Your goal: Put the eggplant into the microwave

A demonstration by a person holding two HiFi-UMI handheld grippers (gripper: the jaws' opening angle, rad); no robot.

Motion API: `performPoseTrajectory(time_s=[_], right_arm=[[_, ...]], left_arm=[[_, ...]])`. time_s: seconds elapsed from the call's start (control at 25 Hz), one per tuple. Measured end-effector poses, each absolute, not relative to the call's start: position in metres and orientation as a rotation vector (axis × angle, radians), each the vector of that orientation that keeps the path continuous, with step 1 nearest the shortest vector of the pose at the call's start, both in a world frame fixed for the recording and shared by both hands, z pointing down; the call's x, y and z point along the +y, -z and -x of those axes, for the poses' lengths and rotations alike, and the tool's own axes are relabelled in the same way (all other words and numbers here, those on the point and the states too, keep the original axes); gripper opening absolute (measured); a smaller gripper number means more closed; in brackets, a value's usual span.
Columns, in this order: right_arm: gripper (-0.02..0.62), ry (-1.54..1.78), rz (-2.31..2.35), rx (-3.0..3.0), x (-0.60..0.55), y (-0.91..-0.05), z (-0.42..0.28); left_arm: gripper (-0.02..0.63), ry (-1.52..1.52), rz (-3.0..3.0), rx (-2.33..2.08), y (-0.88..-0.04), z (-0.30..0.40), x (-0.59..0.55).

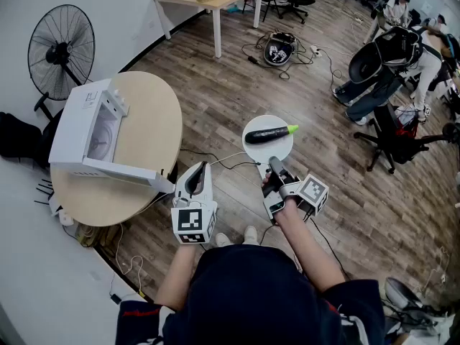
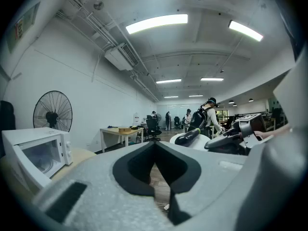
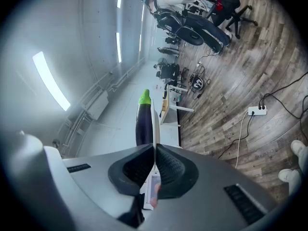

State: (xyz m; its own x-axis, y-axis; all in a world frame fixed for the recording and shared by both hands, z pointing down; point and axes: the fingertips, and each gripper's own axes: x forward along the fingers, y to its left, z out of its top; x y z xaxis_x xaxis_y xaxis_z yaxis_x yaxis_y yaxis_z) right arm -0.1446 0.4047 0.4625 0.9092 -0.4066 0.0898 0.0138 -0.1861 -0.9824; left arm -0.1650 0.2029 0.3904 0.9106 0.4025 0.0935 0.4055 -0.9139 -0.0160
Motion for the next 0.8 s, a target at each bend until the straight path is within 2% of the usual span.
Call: performPoseTrajectory(time_s=[0.8], right_arm=[[0.021, 0.452, 1.644, 0.298, 0.434, -0.485, 0.130]], left_arm=[[0.015, 0.171, 3.050, -0.572, -0.398, 0.155, 0.234]])
